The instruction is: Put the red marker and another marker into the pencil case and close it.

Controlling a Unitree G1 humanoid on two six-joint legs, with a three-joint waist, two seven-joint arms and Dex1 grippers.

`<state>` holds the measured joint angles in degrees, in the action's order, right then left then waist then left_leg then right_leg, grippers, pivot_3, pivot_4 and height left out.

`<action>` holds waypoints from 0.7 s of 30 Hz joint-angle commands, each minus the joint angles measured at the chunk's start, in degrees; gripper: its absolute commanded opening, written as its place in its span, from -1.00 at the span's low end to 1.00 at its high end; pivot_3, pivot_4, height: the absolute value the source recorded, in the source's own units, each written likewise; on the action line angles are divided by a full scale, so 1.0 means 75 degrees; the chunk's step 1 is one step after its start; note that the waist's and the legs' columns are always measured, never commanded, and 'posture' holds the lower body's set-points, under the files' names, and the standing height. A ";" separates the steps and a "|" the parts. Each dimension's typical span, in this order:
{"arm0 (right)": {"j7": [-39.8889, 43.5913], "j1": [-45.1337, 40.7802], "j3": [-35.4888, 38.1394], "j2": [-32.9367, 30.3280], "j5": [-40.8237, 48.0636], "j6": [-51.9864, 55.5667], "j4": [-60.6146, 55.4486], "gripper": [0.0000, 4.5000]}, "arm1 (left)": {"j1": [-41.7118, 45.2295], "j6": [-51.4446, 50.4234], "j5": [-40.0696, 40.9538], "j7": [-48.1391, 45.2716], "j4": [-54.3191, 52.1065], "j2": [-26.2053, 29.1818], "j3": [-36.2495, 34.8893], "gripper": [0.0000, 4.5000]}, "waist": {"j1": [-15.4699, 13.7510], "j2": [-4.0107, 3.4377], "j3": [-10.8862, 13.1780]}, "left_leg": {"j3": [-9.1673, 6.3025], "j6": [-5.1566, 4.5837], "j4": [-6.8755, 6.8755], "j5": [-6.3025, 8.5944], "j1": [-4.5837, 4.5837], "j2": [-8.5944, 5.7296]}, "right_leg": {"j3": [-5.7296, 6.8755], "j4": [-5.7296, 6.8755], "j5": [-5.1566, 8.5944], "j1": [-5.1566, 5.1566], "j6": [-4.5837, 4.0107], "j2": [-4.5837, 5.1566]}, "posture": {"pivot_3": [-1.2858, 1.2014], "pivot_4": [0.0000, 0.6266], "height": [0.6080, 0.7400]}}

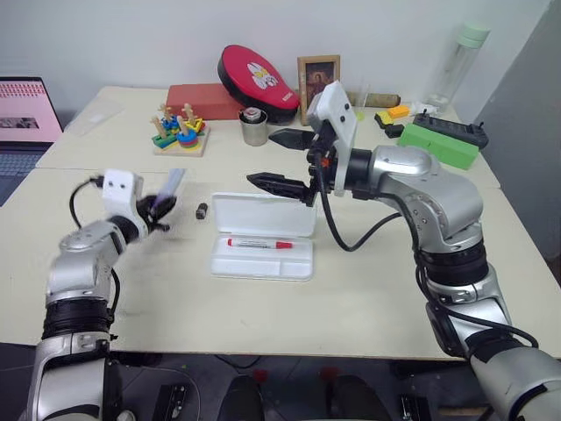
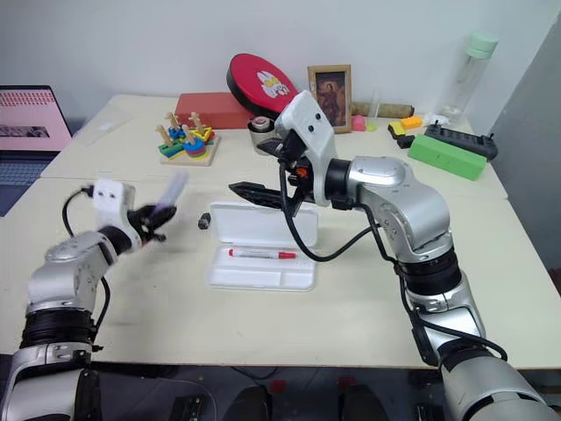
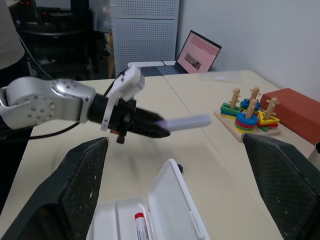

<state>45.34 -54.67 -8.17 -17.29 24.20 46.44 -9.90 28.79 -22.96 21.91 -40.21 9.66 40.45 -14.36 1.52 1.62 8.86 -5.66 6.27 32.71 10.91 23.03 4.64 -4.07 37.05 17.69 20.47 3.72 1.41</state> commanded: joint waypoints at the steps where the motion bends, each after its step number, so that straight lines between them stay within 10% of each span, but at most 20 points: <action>1: 0.0334 0.0000 0.0669 -0.0491 0.0510 -0.0058 -0.0428 1.00 | 0.0109 -0.0019 0.0655 -0.1835 -0.1754 0.0820 0.0423 -0.47 | 0.0028 -0.0010 0.0005 | 0.0005 0.0000 -0.0001 0.0000 -0.0004 0.0000 | -0.0002 -0.0002 0.0000 -0.0003 0.0000 0.0002 | 0.03 -0.52 1.00; 11: 0.0780 0.1421 0.0755 -0.2075 0.1122 0.0628 -0.1566 1.00 | 0.0259 0.0567 -0.0147 -0.5037 -0.1746 0.2178 0.2573 -0.47 | 0.0035 -0.0051 0.0026 | 0.0015 -0.0005 -0.0003 0.0002 -0.0015 0.0003 | -0.0014 -0.0009 0.0003 -0.0005 0.0003 -0.0004 | 0.03 -0.52 1.00; 21: 0.0067 0.2037 0.0408 -0.2177 0.1130 0.1163 -0.2453 1.00 | 0.0736 0.1505 -0.1228 -0.6008 -0.0332 0.1963 0.3569 -0.47 | 0.0043 -0.0054 0.0030 | 0.0010 -0.0008 0.0002 0.0003 -0.0010 0.0005 | -0.0015 -0.0006 0.0016 0.0004 0.0014 -0.0008 | 0.03 -0.52 1.00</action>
<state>47.02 -39.21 -5.68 -33.32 31.81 54.62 -25.73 32.77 -13.33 14.45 -84.00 6.06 55.56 11.30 1.84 1.22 9.09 -5.57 6.20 32.72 10.93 22.97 4.66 -4.19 36.99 17.80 20.50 3.83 1.36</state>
